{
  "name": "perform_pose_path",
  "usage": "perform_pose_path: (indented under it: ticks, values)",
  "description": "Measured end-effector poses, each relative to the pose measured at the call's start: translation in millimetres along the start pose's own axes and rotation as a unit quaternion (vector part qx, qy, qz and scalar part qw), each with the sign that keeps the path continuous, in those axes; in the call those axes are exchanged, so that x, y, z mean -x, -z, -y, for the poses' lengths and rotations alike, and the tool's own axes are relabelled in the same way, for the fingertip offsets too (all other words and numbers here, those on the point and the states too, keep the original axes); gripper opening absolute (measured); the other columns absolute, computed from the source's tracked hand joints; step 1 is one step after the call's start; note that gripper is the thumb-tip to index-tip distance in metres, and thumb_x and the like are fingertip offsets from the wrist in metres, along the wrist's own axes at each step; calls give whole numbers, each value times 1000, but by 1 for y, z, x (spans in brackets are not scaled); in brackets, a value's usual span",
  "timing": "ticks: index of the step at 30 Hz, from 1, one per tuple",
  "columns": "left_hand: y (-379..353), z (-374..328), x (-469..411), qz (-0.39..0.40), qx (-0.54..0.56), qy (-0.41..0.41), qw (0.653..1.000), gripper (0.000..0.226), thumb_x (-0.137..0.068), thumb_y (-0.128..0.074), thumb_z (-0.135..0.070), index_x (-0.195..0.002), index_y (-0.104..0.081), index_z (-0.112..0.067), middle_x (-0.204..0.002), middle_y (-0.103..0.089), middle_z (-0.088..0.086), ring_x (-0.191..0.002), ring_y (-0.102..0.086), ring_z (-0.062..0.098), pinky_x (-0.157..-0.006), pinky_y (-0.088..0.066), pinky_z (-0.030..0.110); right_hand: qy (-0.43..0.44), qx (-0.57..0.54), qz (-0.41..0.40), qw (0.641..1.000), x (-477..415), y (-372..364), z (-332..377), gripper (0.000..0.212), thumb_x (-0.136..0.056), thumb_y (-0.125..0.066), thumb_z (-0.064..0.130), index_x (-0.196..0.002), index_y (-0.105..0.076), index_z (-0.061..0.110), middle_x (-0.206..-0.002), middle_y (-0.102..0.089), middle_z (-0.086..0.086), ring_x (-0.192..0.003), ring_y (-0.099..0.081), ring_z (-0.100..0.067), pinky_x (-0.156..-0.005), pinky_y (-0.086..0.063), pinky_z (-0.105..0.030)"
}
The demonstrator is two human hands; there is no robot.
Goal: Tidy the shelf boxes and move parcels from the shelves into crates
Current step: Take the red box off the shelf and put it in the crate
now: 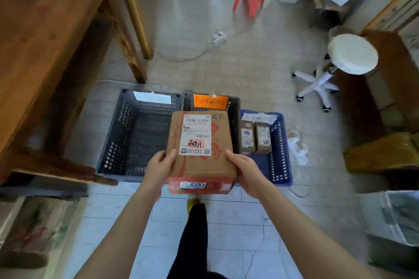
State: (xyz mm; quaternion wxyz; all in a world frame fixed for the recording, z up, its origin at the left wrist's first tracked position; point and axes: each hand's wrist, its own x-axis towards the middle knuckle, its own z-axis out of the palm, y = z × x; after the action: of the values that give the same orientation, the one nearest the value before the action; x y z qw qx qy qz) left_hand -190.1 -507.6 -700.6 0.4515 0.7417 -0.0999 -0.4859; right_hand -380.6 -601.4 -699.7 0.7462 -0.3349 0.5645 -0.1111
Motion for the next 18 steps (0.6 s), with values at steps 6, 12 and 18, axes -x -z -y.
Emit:
perform_pose_path:
  ticks: [6,12,18]
  values:
    - [-59,37,-129,1,-171,47,984,37,-96,-43,-28,-128,-48,-11,-121,-59,8,-105,-58,27,-82,-52,40,-52,35,-87,994,-143,34,-18,39,-89,-58,19,-124,-52,3,-113,-64,-11,-98,-62,-23,-76,-53,-31]
    - [-103,121,-278,-16,-264,74,961,38,-95,-46,-19,-132,-44,-11,-124,-58,11,-105,-56,27,-86,-51,43,-102,99,-86,986,-313,50,-68,29,-90,-55,25,-116,-53,12,-99,-63,0,-87,-60,-14,-65,-49,-23]
    - [-131,235,-393,-45,-298,123,946,39,-89,-54,-14,-127,-51,-6,-124,-59,16,-110,-57,33,-94,-47,44,-127,125,-103,979,-439,66,-161,46,-80,-70,25,-117,-54,3,-110,-64,-8,-81,-61,-12,-63,-50,-19]
